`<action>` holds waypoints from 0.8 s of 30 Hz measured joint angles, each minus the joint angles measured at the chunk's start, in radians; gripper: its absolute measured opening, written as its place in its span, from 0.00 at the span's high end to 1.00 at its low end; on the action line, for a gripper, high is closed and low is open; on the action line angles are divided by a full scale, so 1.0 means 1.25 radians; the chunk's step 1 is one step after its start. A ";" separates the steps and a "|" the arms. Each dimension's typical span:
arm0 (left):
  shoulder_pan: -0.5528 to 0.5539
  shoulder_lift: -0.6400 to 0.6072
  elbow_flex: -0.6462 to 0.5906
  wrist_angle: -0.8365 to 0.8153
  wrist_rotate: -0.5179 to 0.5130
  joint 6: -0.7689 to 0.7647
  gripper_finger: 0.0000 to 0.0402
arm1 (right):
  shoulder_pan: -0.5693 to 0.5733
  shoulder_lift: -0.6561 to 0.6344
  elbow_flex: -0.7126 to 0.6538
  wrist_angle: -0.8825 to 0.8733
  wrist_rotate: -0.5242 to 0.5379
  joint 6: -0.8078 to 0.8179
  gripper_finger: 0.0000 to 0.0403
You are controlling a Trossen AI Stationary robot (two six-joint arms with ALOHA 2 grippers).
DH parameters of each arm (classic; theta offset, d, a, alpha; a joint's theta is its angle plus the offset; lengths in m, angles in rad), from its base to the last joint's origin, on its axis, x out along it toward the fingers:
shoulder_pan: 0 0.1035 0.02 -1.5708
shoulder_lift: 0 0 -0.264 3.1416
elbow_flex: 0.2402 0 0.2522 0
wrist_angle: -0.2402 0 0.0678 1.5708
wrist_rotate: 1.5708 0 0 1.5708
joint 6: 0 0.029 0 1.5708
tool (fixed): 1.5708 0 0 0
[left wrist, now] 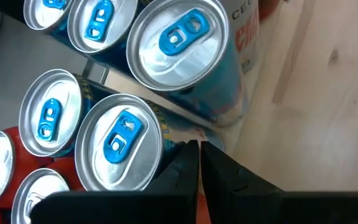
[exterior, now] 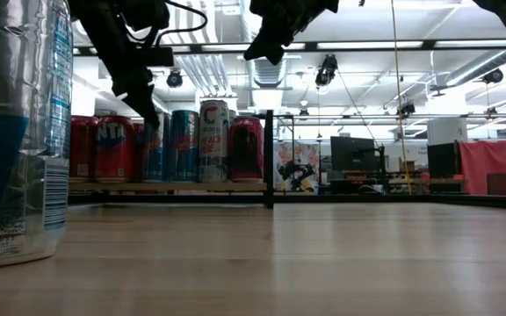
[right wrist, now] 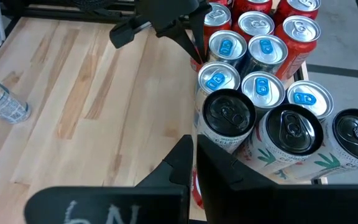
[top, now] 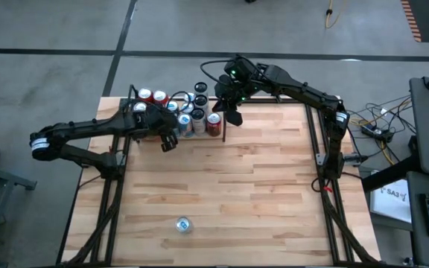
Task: Place canned beverage on shelf
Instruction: Put the blue soda can on the shelf aligned with the other blue soda can
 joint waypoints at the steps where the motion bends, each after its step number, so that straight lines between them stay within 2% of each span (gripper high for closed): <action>1: 0.000 0.000 0.001 -0.001 0.000 0.000 1.00 | 0.000 0.000 0.000 0.000 0.000 0.000 0.98; 10: -0.003 -0.015 0.104 -0.041 0.019 0.002 1.00 | 0.000 0.000 0.000 0.000 0.000 -0.015 0.98; 17: 0.080 -0.004 0.196 -0.058 0.023 0.082 1.00 | 0.000 0.000 0.000 -0.021 0.000 -0.026 0.98; 24: 0.212 0.030 0.193 -0.059 0.160 0.149 1.00 | -0.001 0.000 0.000 -0.046 0.000 -0.035 0.98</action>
